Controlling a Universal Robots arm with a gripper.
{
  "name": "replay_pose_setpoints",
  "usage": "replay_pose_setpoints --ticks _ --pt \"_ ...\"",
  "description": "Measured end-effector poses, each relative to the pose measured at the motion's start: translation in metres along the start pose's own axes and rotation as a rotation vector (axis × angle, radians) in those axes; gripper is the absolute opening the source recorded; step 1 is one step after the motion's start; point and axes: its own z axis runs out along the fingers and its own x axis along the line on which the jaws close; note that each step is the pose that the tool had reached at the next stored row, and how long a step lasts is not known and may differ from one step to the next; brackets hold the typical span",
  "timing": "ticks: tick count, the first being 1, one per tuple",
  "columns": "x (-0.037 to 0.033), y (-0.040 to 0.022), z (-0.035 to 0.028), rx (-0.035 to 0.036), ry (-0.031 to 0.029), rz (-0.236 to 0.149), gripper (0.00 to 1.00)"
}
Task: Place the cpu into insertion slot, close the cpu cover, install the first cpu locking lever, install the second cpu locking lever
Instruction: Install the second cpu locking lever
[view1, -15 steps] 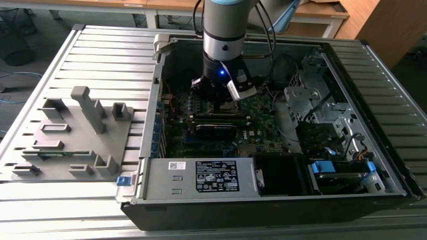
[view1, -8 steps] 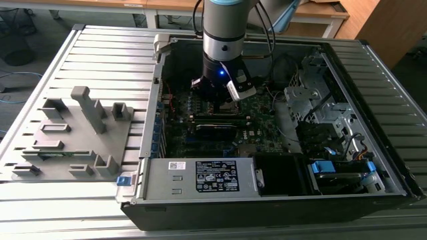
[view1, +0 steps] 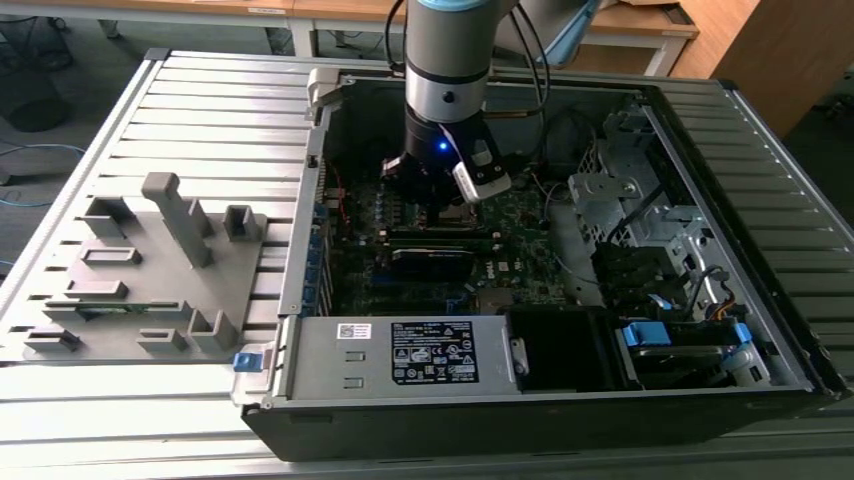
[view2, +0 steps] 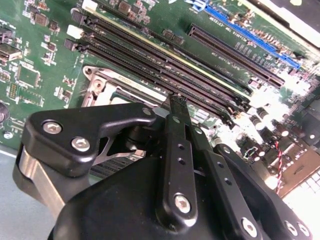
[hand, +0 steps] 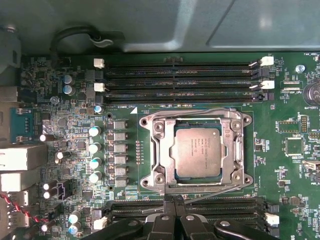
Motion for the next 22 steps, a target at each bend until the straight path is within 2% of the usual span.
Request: replay_pose_setpoints --ticks 6,11,20,22 --pt "0.0004 0.0 -0.0001 0.0003 0.0001 0.0 0.11" --pt "0.0045 -0.0002 0.0006 0.0001 -0.0003 0.0 0.11" --pt "0.0066 -0.0003 0.0048 0.0004 -0.0001 0.0 0.11" --pt "0.0071 -0.0004 0.0049 -0.0024 -0.0003 0.0 0.11"
